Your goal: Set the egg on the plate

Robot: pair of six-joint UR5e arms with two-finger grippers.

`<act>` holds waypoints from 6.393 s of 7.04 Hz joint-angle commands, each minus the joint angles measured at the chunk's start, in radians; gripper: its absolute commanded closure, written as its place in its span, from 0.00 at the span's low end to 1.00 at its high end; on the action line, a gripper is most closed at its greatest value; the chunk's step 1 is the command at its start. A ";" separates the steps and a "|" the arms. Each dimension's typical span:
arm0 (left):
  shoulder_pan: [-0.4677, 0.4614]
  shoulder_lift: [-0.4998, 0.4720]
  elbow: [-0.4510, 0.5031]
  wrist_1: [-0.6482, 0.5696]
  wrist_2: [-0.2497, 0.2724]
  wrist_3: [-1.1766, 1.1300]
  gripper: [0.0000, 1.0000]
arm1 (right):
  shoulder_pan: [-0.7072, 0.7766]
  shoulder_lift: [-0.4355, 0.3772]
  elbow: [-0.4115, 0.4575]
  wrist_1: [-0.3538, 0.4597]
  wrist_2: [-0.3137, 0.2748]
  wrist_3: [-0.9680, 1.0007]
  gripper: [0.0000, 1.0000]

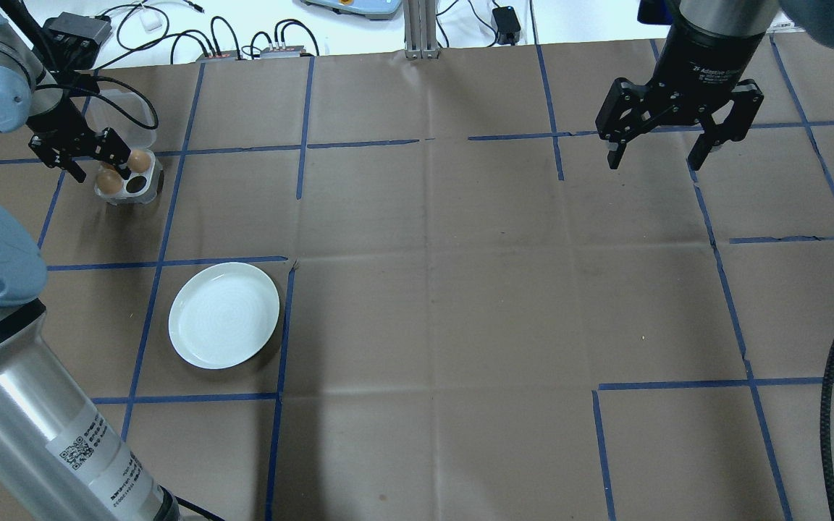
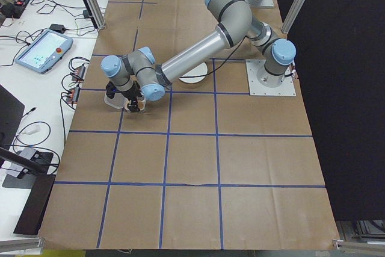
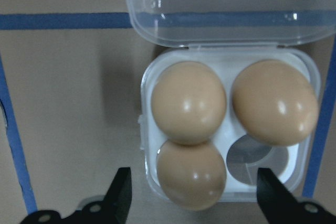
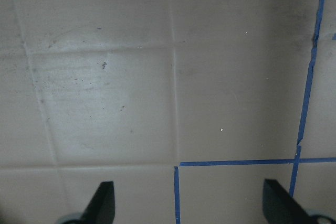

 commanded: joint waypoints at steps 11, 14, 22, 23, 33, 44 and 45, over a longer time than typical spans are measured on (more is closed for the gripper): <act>-0.041 0.130 0.006 -0.182 -0.012 -0.010 1.00 | 0.000 0.000 0.000 0.000 0.000 0.000 0.00; -0.143 0.266 -0.133 -0.347 -0.119 -0.207 1.00 | 0.000 -0.001 0.000 0.000 -0.002 0.000 0.00; -0.150 0.376 -0.540 -0.210 -0.172 -0.349 0.11 | 0.000 0.000 0.000 0.000 0.000 0.000 0.00; -0.148 0.379 -0.534 -0.211 -0.167 -0.337 0.09 | 0.000 -0.001 0.000 0.000 -0.002 0.000 0.00; -0.052 0.137 -0.053 -0.005 0.028 0.798 0.07 | 0.000 0.001 0.000 0.000 0.000 0.000 0.00; -0.033 0.006 -0.066 0.321 0.025 1.352 0.11 | 0.000 0.000 0.000 0.000 0.000 0.000 0.00; -0.030 -0.002 -0.066 0.321 0.025 1.352 0.11 | 0.000 0.001 0.000 0.000 -0.002 0.000 0.00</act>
